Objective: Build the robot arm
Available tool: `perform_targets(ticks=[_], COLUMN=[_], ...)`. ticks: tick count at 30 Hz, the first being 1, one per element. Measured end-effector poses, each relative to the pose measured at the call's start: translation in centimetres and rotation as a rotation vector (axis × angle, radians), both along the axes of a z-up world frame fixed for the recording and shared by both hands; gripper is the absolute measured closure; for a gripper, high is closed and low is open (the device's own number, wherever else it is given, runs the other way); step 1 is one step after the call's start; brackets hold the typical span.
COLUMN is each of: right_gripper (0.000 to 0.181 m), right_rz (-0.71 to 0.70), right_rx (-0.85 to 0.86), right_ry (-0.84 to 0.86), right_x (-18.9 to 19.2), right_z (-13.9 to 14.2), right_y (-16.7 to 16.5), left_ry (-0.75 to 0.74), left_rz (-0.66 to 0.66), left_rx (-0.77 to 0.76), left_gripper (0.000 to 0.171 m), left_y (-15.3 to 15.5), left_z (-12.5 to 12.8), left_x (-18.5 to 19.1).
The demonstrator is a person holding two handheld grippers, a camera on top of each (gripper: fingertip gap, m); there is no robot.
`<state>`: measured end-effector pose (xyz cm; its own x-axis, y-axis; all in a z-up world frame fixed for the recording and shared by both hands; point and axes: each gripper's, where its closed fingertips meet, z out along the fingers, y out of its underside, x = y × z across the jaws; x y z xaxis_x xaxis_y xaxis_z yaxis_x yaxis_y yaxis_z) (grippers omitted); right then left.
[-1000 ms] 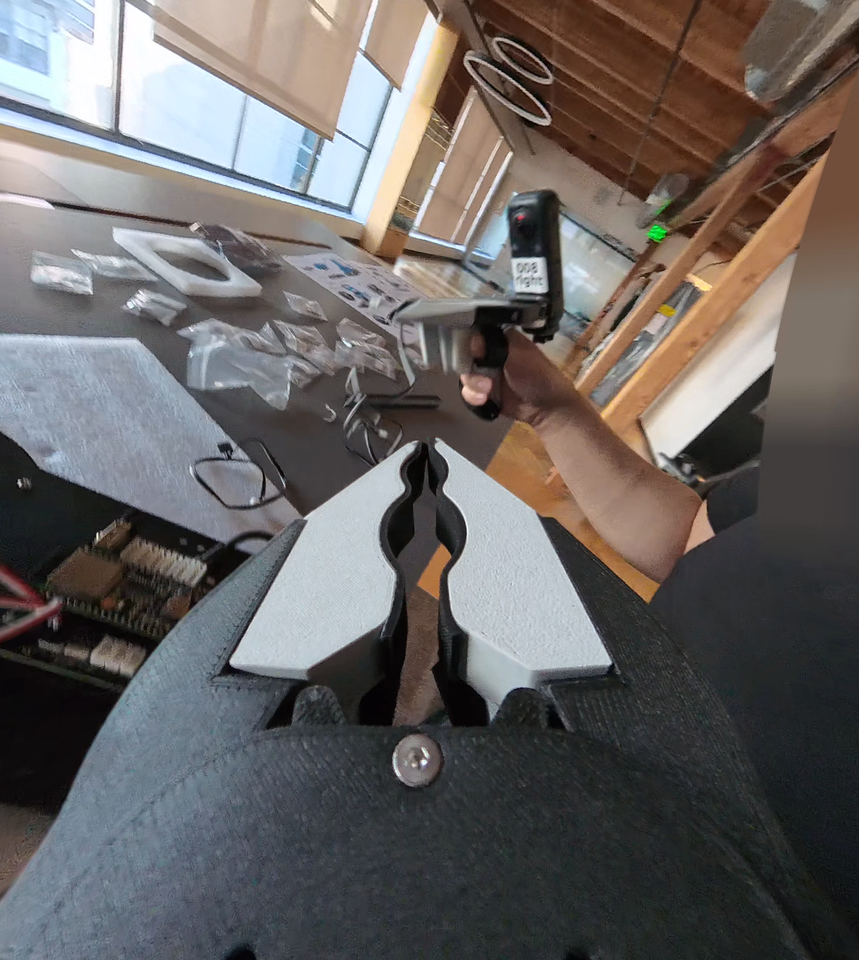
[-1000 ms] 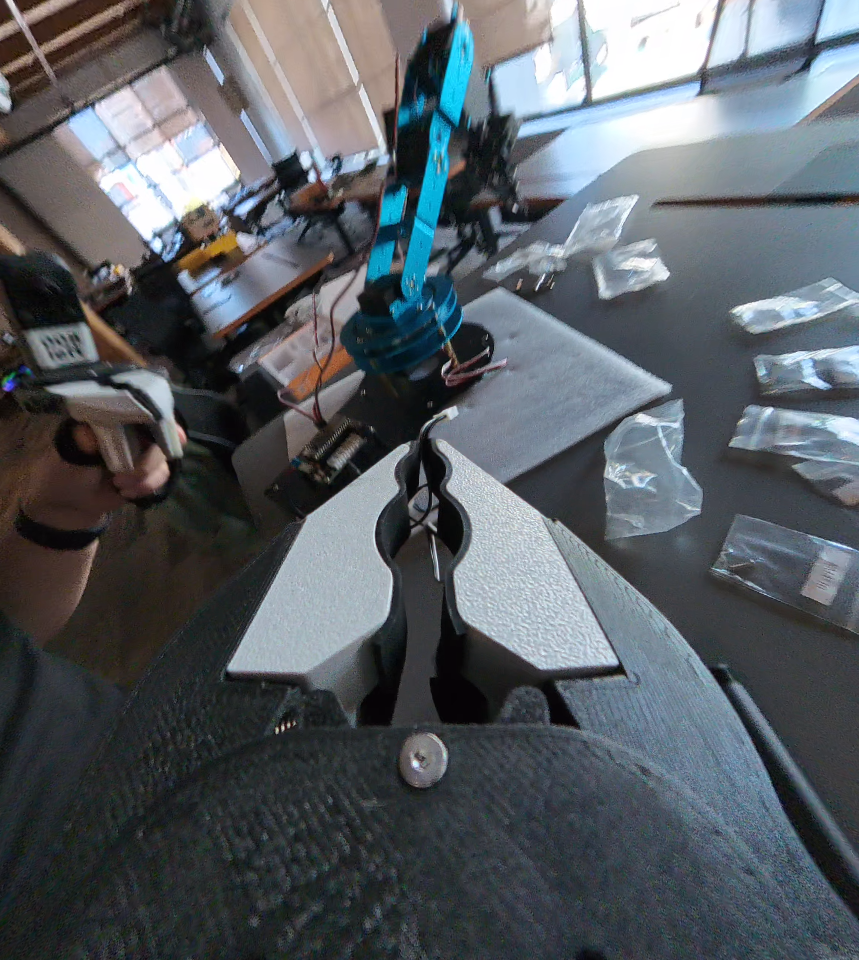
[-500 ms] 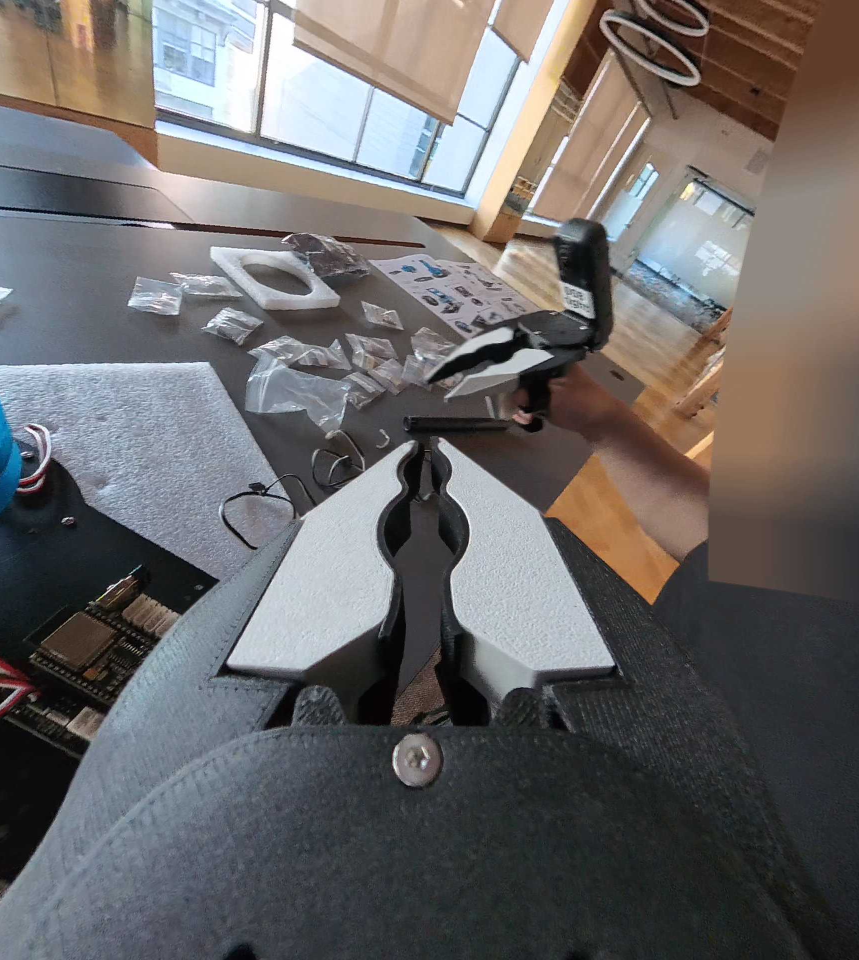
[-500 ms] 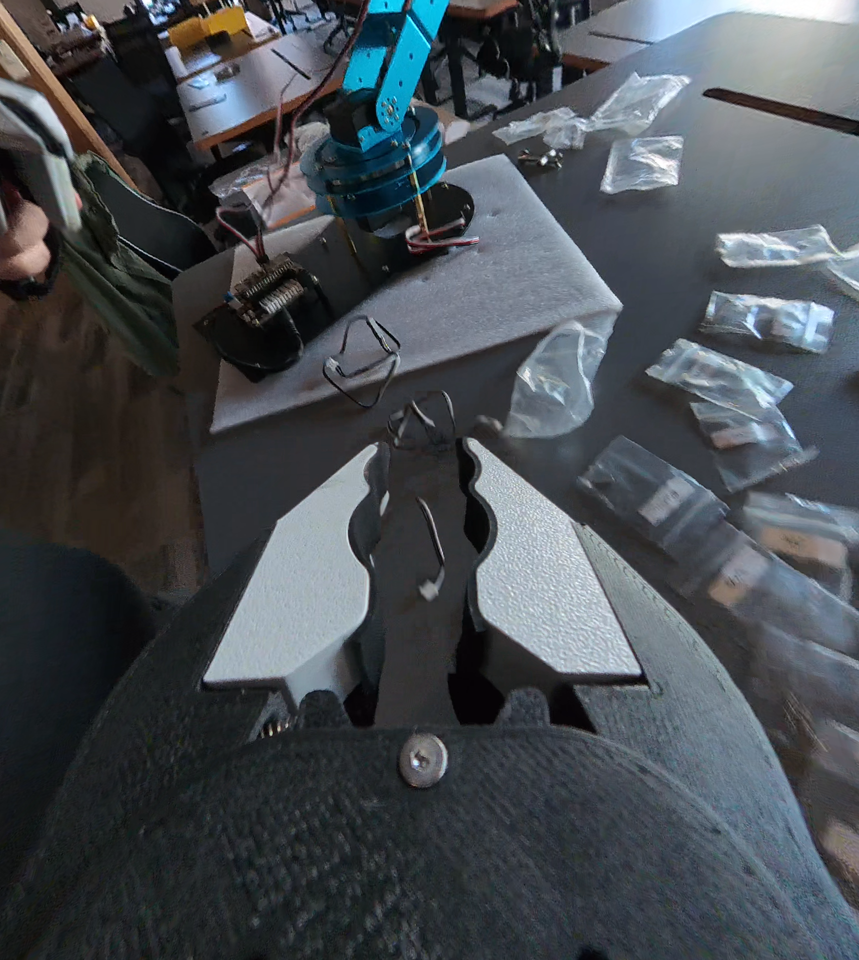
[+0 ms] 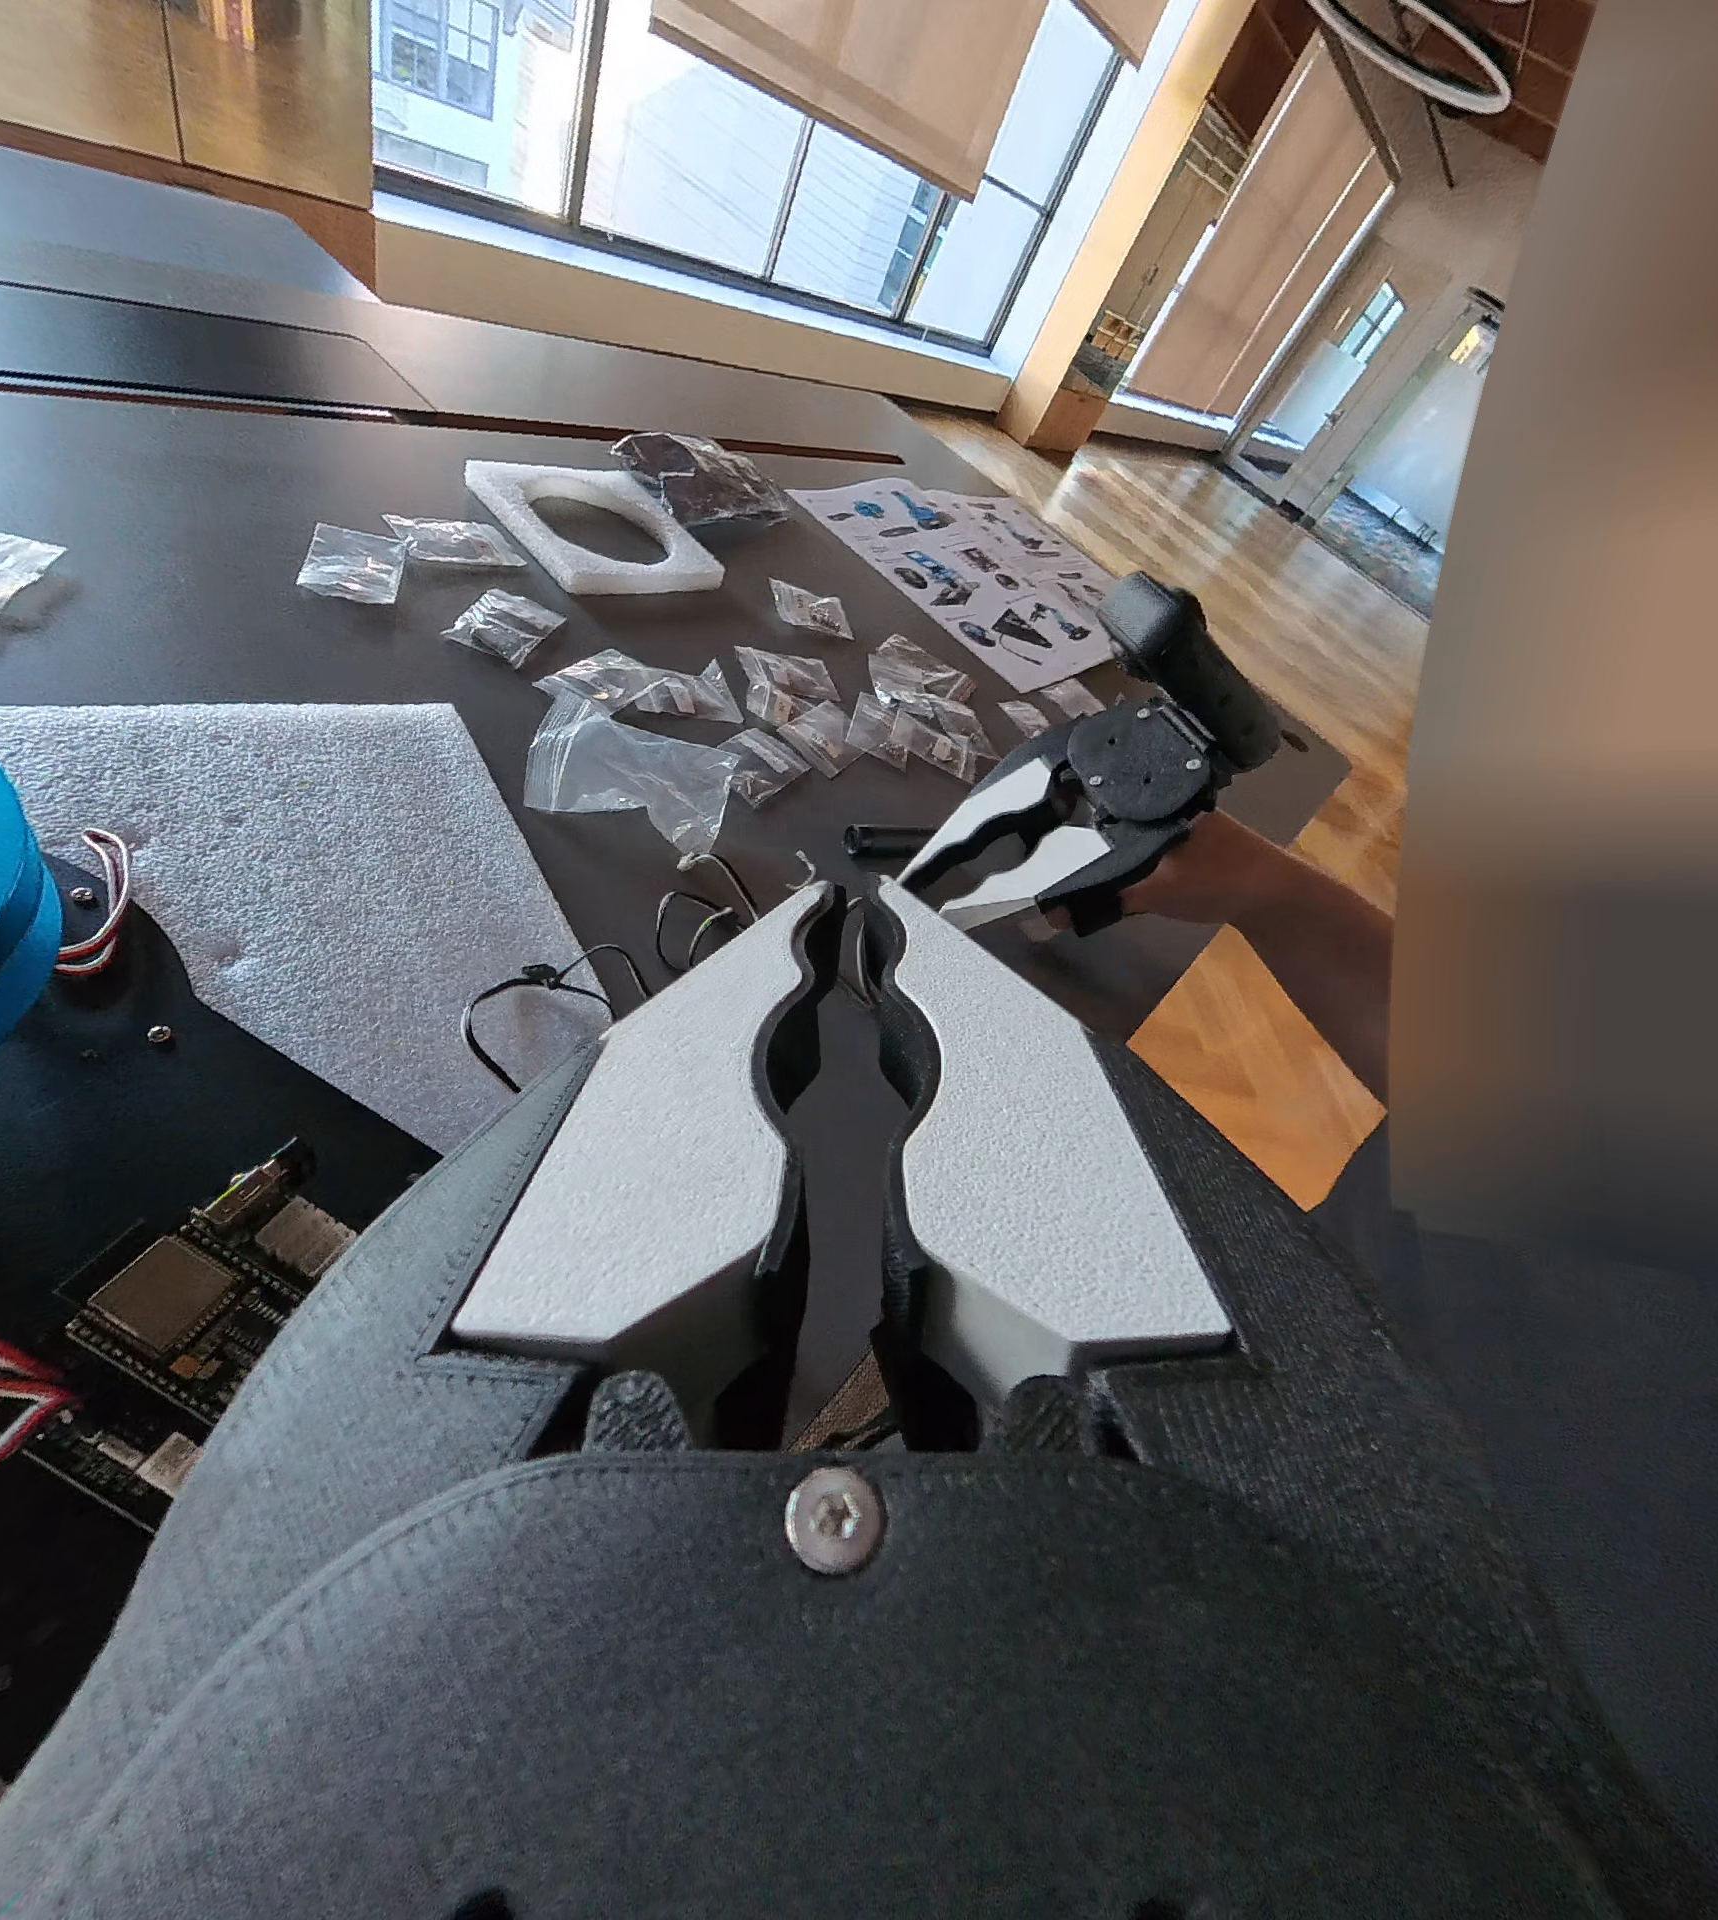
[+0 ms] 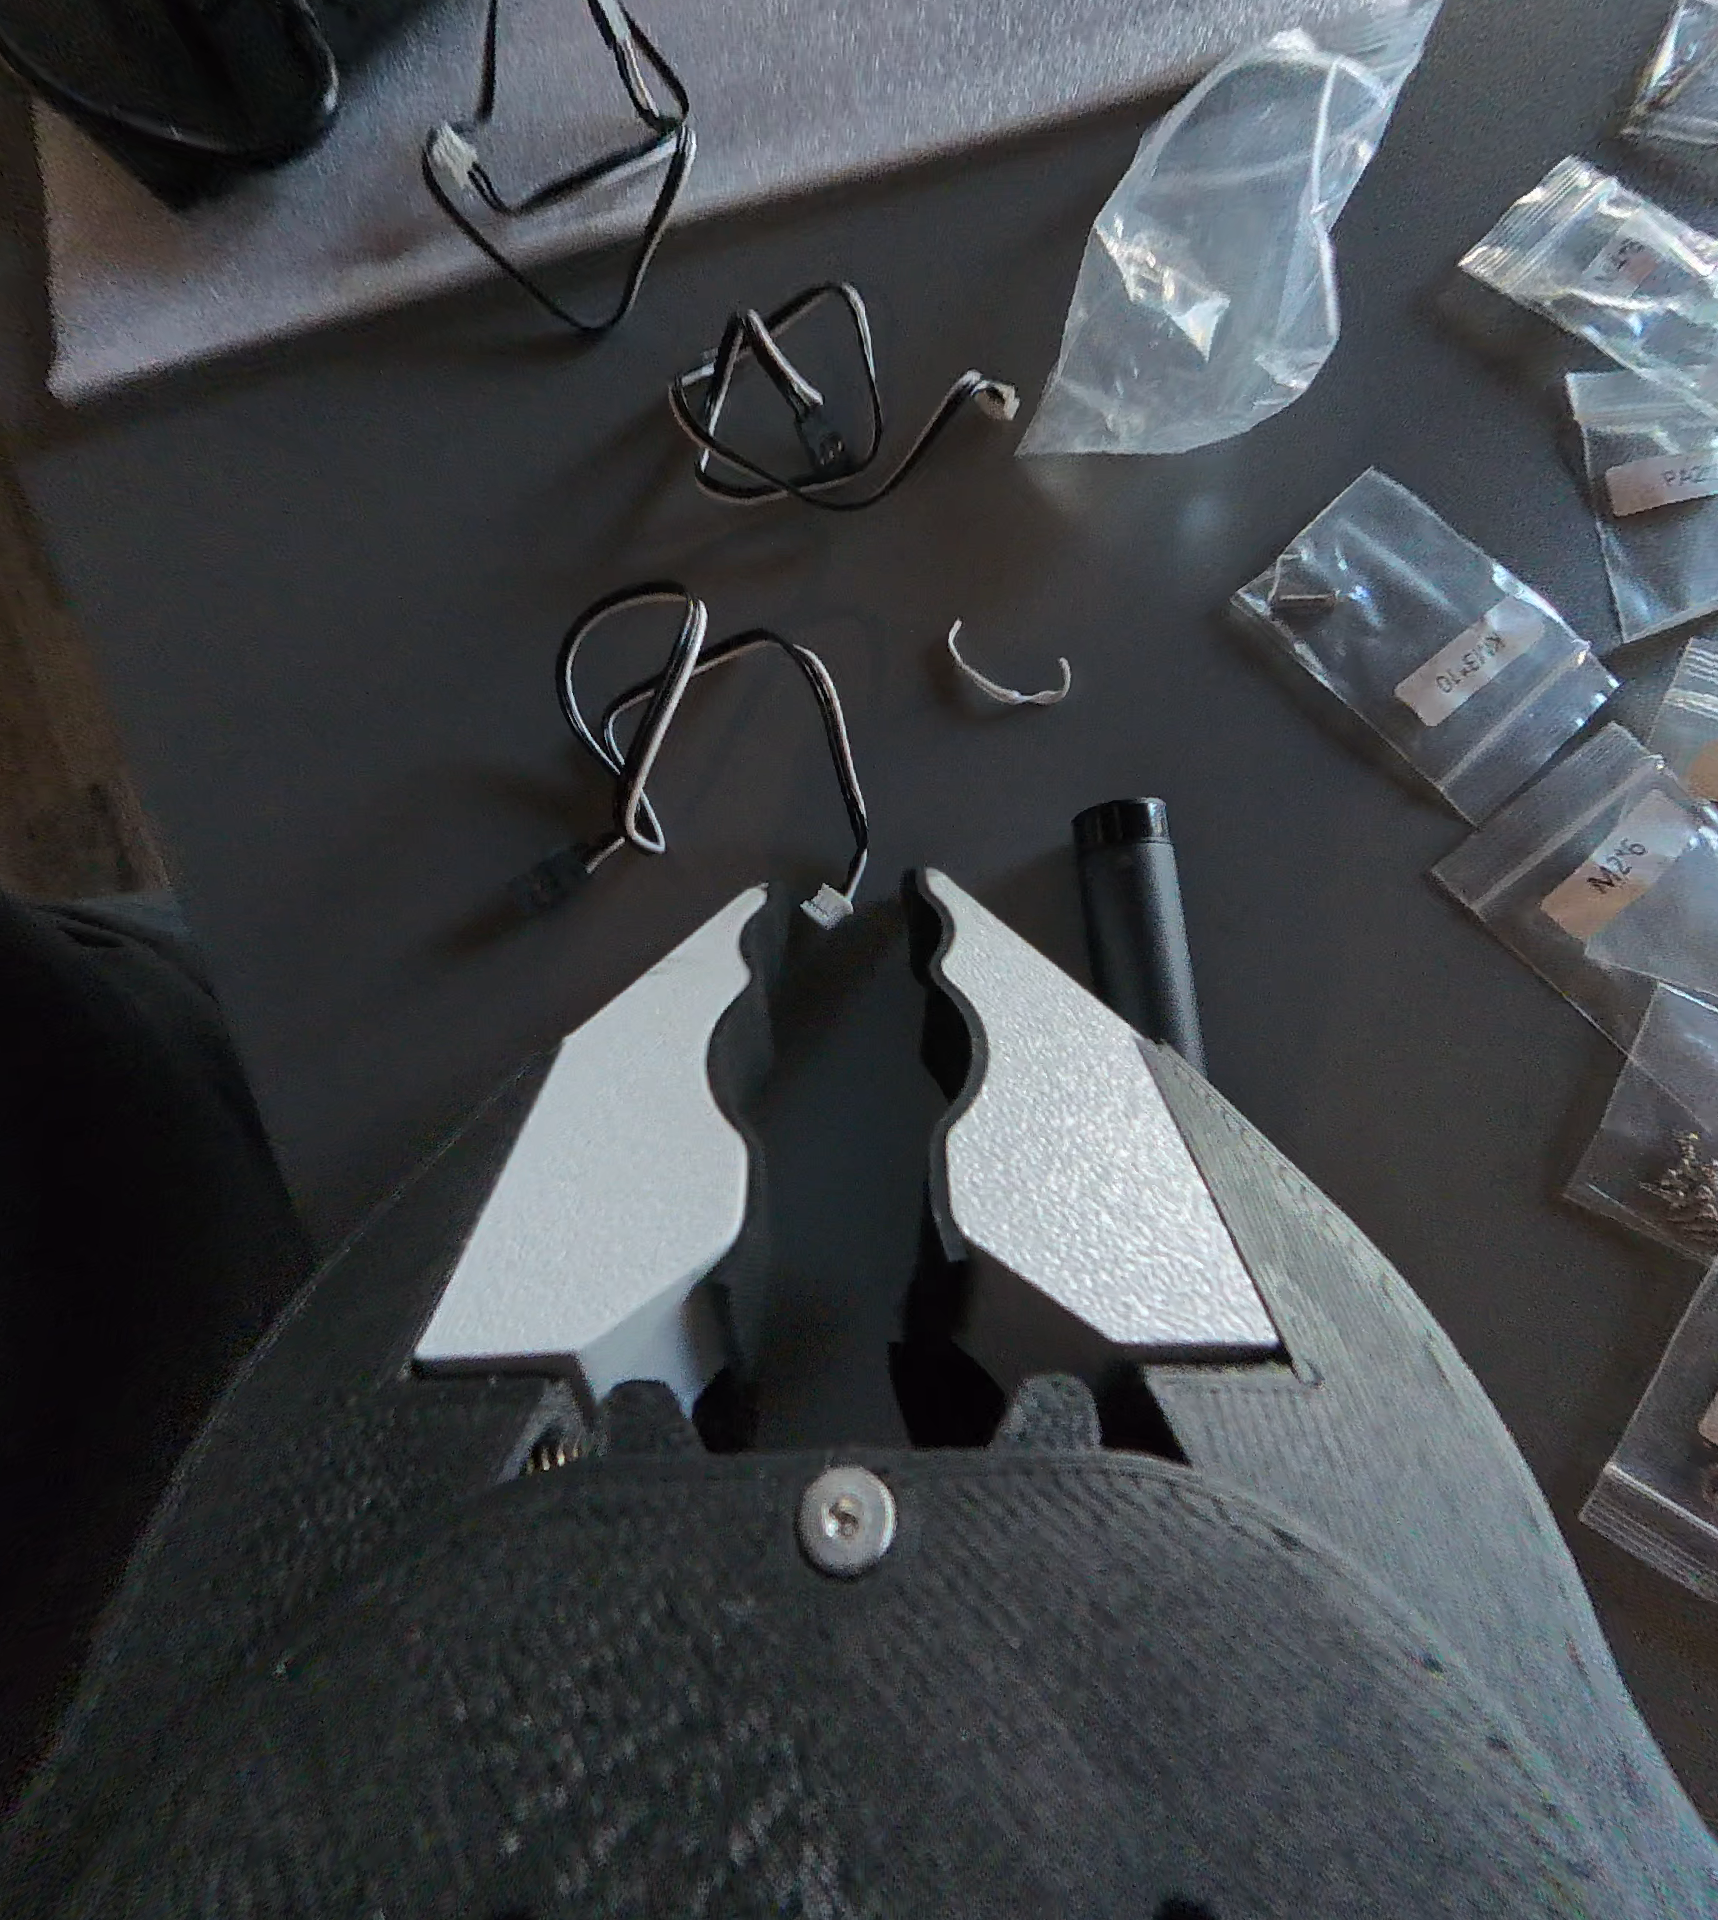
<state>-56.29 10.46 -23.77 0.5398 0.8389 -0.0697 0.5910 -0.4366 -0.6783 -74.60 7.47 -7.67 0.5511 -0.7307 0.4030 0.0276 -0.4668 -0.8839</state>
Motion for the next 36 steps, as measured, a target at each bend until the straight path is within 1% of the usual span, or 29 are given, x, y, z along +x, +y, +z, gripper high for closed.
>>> perform_targets(ticks=[2, 5, 9, 11, 13, 16, 20, 24, 28, 31, 34, 36], right_gripper=[0.172, 0.172, 0.172, 0.172, 0.172, 0.172, 0.172, 0.172, 0.16, 0.157, 0.158, 0.158], right_rz=[0.018, 0.026, 0.044, 0.053, 0.063, 0.072, 0.067, 0.081, 0.114, 0.103, 0.08, 0.083], right_rx=[0.015, 0.034, 0.03, 0.027, 0.033, 0.036, 0.01, -0.039, -0.066, -0.059, 0.003, 0.051], right_ry=[-0.013, -0.034, -0.013, -0.019, -0.026, -0.035, -0.037, -0.051, -0.089, -0.03, 0.077, 0.141], right_x=[-0.1, -0.1, -0.6, -0.8, -0.9, -0.9, -0.8, -0.9, -0.6, -0.3, -0.8, -2.2], right_z=[0.1, 0.4, 1.1, 1.3, 1.6, 1.9, 1.7, 1.0, 0.7, 2.5, 5.9, 7.8], right_y=[0.0, 0.5, 1.0, 1.2, 1.4, 1.4, 1.2, 0.7, 0.1, 0.1, 1.0, 1.6], left_ry=[0.005, -0.013, -0.026, 0.008, 0.081, 0.166, 0.13, 0.096, 0.102, 0.122, 0.147, 0.151], left_rz=[0.001, 0.017, 0.056, 0.09, 0.15, 0.268, 0.382, 0.446, 0.458, 0.461, 0.472, 0.475], left_rx=[-0.012, -0.024, -0.021, -0.005, 0.023, 0.068, 0.114, 0.146, 0.151, 0.163, 0.18, 0.188], left_gripper=[0.17, 0.17, 0.17, 0.17, 0.171, 0.171, 0.171, 0.171, 0.171, 0.17, 0.17, 0.17], left_y=[0.1, 0.0, -0.1, -0.2, -0.1, 0.0, -0.6, -1.0, -1.3, -1.4, -1.7, -1.9], left_z=[-0.5, -0.9, -0.8, -0.6, -0.4, 0.7, 3.2, 4.5, 5.0, 5.5, 6.1, 6.3], left_x=[-0.1, -0.7, -2.2, -3.7, -6.0, -10.4, -14.7, -17.3, -18.1, -18.3, -18.4, -18.4])
